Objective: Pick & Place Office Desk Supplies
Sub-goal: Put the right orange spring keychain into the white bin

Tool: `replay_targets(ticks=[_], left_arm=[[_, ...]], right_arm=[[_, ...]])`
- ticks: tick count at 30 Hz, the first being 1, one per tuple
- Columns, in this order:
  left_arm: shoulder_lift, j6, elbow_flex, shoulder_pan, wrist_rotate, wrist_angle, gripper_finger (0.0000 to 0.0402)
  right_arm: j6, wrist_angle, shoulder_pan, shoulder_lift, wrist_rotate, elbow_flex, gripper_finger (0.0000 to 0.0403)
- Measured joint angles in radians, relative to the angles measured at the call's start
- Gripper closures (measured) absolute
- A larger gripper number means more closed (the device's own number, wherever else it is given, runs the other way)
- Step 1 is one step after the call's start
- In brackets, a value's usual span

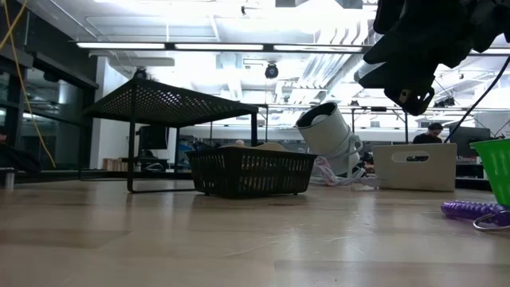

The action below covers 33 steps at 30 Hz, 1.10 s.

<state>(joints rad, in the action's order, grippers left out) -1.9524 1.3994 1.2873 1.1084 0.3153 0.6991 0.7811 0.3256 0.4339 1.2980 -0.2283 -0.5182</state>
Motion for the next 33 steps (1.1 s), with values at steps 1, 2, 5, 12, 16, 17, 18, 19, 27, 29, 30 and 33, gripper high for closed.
replay_targets(ticks=[1, 2, 5, 12, 16, 17, 18, 19, 27, 29, 30, 33], left_arm=[[0.0, 0.0, 0.0, 0.0, 0.0, 0.0, 0.0358], [0.0, 0.0, 0.0, 0.0, 0.0, 0.0, 0.0364], [0.0, 0.0, 0.0, 0.0, 0.0, 0.0, 0.0372], [0.005, -0.012, -0.001, 0.0, 0.007, -0.001, 0.0374], [0.021, -0.037, -0.005, 0.0, 0.053, -0.007, 0.0375], [0.028, -0.05, -0.005, -0.003, 0.087, -0.009, 0.0375], [0.039, -0.068, -0.005, -0.008, 0.114, -0.008, 0.0375], [0.051, -0.089, -0.005, -0.015, 0.148, -0.01, 0.0375], [0.12, -0.342, -0.003, -0.118, 0.23, -0.107, 0.0376], [0.123, -0.408, -0.003, -0.142, 0.232, -0.146, 0.0376], [0.123, -0.439, -0.003, -0.153, 0.233, -0.162, 0.0376], [0.123, -0.529, -0.003, -0.186, 0.233, -0.211, 0.0376]], right_arm=[[0.0, 0.0, 0.0, 0.0, 0.0, 0.0, 0.0284], [0.0, 0.0, 0.0, 0.0, 0.0, 0.0, 0.0284], [0.0, 0.0, 0.0, 0.0, 0.0, 0.0, 0.0284], [0.0, 0.0, 0.0, 0.0, 0.0, 0.0, 0.0284], [0.0, 0.0, 0.0, 0.0, 0.0, 0.0, 0.0284], [0.0, 0.0, 0.0, 0.0, 0.0, 0.0, 0.0284], [0.0, 0.0, 0.0, 0.0, 0.0, 0.0, 0.0284], [0.0, 0.0, 0.0, 0.0, 0.0, 0.0, 0.0284], [0.0, 0.0, 0.0, 0.0, 0.0, 0.0, 0.0284], [0.0, 0.0, 0.0, 0.0, 0.0, 0.0, 0.0284], [0.0, 0.0, 0.0, 0.0, 0.0, 0.0, 0.0284], [0.0, 0.0, 0.0, 0.0, 0.0, 0.0, 0.0284]])
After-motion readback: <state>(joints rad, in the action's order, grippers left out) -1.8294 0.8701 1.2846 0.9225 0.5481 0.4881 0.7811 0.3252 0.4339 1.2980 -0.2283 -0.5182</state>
